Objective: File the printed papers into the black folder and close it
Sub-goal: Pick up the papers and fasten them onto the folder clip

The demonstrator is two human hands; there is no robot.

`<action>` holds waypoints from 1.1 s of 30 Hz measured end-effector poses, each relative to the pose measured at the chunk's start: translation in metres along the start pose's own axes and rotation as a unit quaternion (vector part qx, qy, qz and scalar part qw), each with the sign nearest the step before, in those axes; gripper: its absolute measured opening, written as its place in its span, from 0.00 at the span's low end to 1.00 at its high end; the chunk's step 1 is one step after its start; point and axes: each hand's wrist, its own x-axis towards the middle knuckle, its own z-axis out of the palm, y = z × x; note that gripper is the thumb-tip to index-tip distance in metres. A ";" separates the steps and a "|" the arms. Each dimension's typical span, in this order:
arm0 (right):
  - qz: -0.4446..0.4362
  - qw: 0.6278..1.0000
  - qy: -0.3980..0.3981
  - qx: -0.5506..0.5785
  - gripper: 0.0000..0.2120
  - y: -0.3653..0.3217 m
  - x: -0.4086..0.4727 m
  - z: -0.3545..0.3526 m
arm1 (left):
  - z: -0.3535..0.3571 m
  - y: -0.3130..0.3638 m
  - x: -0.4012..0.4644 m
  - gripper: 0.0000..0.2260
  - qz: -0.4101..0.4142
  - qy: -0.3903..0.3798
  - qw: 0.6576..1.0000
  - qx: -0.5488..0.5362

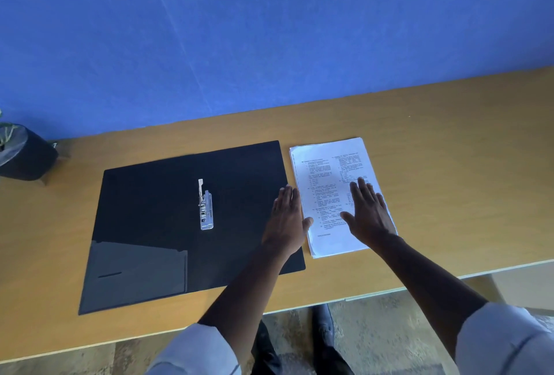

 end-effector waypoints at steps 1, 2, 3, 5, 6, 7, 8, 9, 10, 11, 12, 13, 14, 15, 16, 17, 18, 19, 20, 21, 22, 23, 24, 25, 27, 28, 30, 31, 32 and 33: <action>0.002 1.000 0.001 -0.003 0.39 0.006 0.000 -0.002 | 0.002 0.004 0.002 0.35 0.003 -0.004 1.000 0.006; 0.004 1.000 0.002 -0.006 0.39 0.011 0.001 -0.003 | 0.004 0.008 0.004 0.35 0.005 -0.007 1.000 0.012; 0.007 1.000 0.001 -0.007 0.39 0.016 0.001 -0.005 | 0.005 0.011 0.006 0.35 0.005 -0.009 1.000 0.017; 0.012 1.000 -0.002 -0.007 0.39 0.025 0.002 -0.008 | 0.009 0.019 0.009 0.35 -0.001 -0.015 1.000 0.021; 0.014 1.000 -0.004 -0.008 0.39 0.029 0.002 -0.009 | 0.011 0.022 0.010 0.35 -0.006 -0.017 1.000 0.021; 0.016 1.000 -0.005 -0.007 0.39 0.033 0.003 -0.009 | 0.013 0.025 0.012 0.35 -0.011 -0.019 1.000 0.022; 0.018 1.000 -0.006 -0.007 0.40 0.037 0.003 -0.010 | 0.015 0.028 0.013 0.35 -0.017 -0.019 0.999 0.023; 0.019 1.000 -0.006 -0.007 0.40 0.040 0.004 -0.010 | 0.017 0.030 0.015 0.35 -0.024 -0.020 0.999 0.024; 0.019 1.000 -0.007 -0.008 0.40 0.044 0.004 -0.010 | 0.019 0.032 0.016 0.35 -0.032 -0.019 0.999 0.023; 0.020 1.000 -0.008 -0.008 0.41 0.047 0.005 -0.010 | 0.020 0.034 0.017 0.35 -0.041 -0.018 0.999 0.021; 0.020 1.000 -0.010 -0.007 0.41 0.049 0.006 -0.010 | 0.021 0.036 0.018 0.35 -0.051 -0.015 0.998 0.017; 0.022 1.000 -0.011 -0.005 0.41 0.051 0.006 -0.010 | 0.022 0.038 0.020 0.35 -0.060 -0.012 0.998 0.015; 0.021 1.000 -0.009 -0.004 0.41 0.053 0.006 -0.011 | 0.023 0.040 0.021 0.34 -0.068 -0.009 0.998 0.015; 0.019 1.000 -0.007 -0.005 0.41 0.055 0.007 -0.011 | 0.024 0.042 0.022 0.34 -0.076 -0.006 0.997 0.016; 0.015 1.000 -0.003 -0.006 0.41 0.057 0.007 -0.012 | 0.024 0.045 0.023 0.34 -0.083 -0.003 0.996 0.015; 0.011 1.000 -0.001 -0.007 0.40 0.059 0.008 -0.013 | 0.024 0.047 0.024 0.34 -0.091 -0.002 0.996 0.014; 0.008 1.000 0.000 -0.006 0.40 0.060 0.008 -0.014 | 0.024 0.049 0.025 0.34 -0.100 0.000 0.995 0.013; 0.008 1.000 -0.001 -0.002 0.40 0.062 0.010 -0.014 | 0.025 0.051 0.025 0.34 -0.107 0.002 0.994 0.013; 0.008 1.000 -0.003 0.003 0.40 0.064 0.010 -0.014 | 0.025 0.053 0.026 0.34 -0.114 0.005 0.993 0.013; 0.008 1.000 -0.005 0.007 0.41 0.065 0.012 -0.014 | 0.025 0.054 0.027 0.34 -0.120 0.008 0.993 0.016; 0.007 1.000 -0.010 0.009 0.41 0.067 0.012 -0.013 | 0.025 0.056 0.027 0.34 -0.126 0.010 0.992 0.019; 0.007 1.000 -0.015 0.010 0.41 0.067 0.013 -0.013 | 0.025 0.057 0.027 0.34 -0.133 0.013 0.991 0.023; 0.007 1.000 -0.022 0.013 0.42 0.069 0.014 -0.011 | 0.026 0.058 0.028 0.33 -0.138 0.018 0.990 0.027; 0.005 0.999 -0.029 0.014 0.43 0.069 0.014 -0.010 | 0.026 0.059 0.028 0.33 -0.143 0.024 0.989 0.031; -0.003 0.999 -0.039 0.012 0.44 0.071 0.015 -0.007 | 0.025 0.062 0.030 0.32 -0.160 0.031 0.986 0.033; -0.009 0.999 -0.039 0.008 0.45 0.071 0.016 -0.005 | 0.023 0.063 0.032 0.32 -0.172 0.033 0.984 0.027; -0.013 0.999 -0.038 0.004 0.45 0.072 0.017 -0.003 | 0.019 0.068 0.037 0.30 -0.211 0.039 0.977 -0.011; -0.013 0.999 -0.039 0.004 0.45 0.073 0.018 -0.002 | 0.016 0.071 0.041 0.29 -0.238 0.040 0.970 -0.040; -0.011 0.999 -0.043 0.003 0.45 0.073 0.018 -0.002 | 0.014 0.073 0.044 0.26 -0.265 0.038 0.961 -0.072; -0.010 0.999 -0.046 0.003 0.45 0.072 0.018 -0.001 | 0.011 0.075 0.048 0.24 -0.291 0.036 0.951 -0.102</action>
